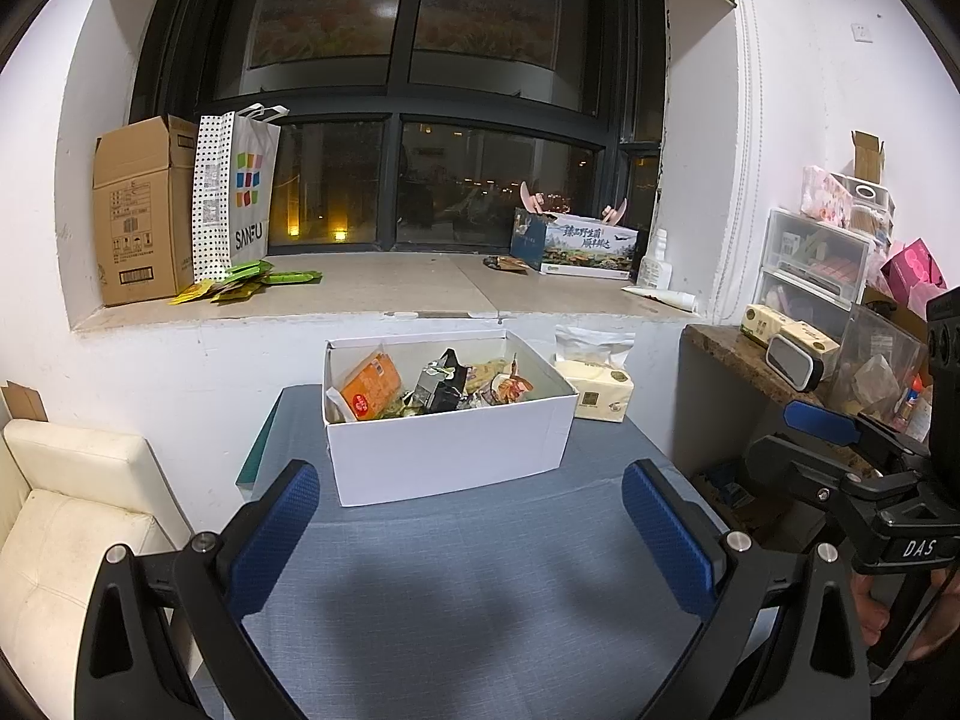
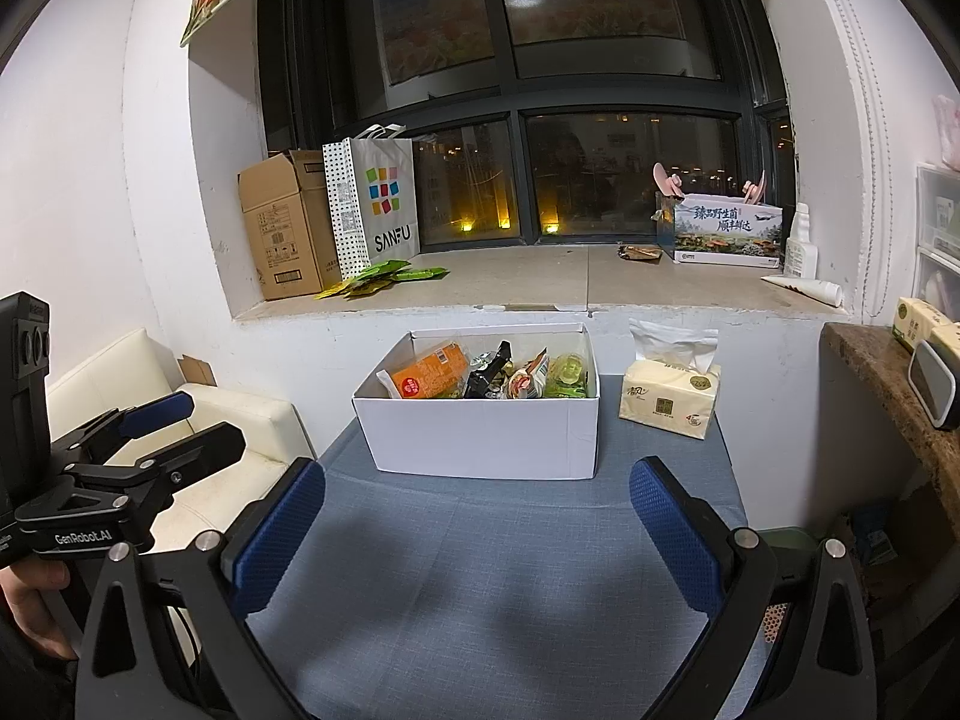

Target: Organize snacks

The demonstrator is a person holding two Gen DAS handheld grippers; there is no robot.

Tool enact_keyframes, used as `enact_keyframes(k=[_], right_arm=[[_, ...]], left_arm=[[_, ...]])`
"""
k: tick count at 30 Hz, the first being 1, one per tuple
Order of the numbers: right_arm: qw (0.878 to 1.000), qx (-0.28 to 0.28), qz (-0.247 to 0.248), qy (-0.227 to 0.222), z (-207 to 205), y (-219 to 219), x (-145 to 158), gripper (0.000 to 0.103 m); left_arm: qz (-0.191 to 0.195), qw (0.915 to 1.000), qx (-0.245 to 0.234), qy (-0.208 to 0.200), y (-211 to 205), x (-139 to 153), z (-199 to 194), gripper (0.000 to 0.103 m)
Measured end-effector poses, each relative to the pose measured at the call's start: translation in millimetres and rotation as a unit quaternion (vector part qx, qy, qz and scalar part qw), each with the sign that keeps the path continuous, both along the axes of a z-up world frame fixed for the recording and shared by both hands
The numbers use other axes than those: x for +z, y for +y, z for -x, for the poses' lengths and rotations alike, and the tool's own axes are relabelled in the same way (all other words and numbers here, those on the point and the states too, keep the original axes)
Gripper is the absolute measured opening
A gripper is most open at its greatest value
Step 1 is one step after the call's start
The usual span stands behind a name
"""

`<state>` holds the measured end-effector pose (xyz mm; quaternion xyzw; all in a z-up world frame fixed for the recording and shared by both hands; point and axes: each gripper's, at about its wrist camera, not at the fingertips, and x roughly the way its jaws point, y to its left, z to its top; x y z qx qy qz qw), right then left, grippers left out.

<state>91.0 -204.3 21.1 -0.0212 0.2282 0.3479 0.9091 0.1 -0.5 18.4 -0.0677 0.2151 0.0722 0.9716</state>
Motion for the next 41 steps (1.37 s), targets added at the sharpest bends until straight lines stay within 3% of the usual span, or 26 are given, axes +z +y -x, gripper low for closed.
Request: enact_keyframes(k=[41], right_arm=[[1.0, 0.004, 0.001, 0.002, -2.1, -0.4, -3.0, 0.103]], left_arm=[[0.001, 1.0, -0.006, 0.003, -1.1, -1.8, -1.1, 0.103]])
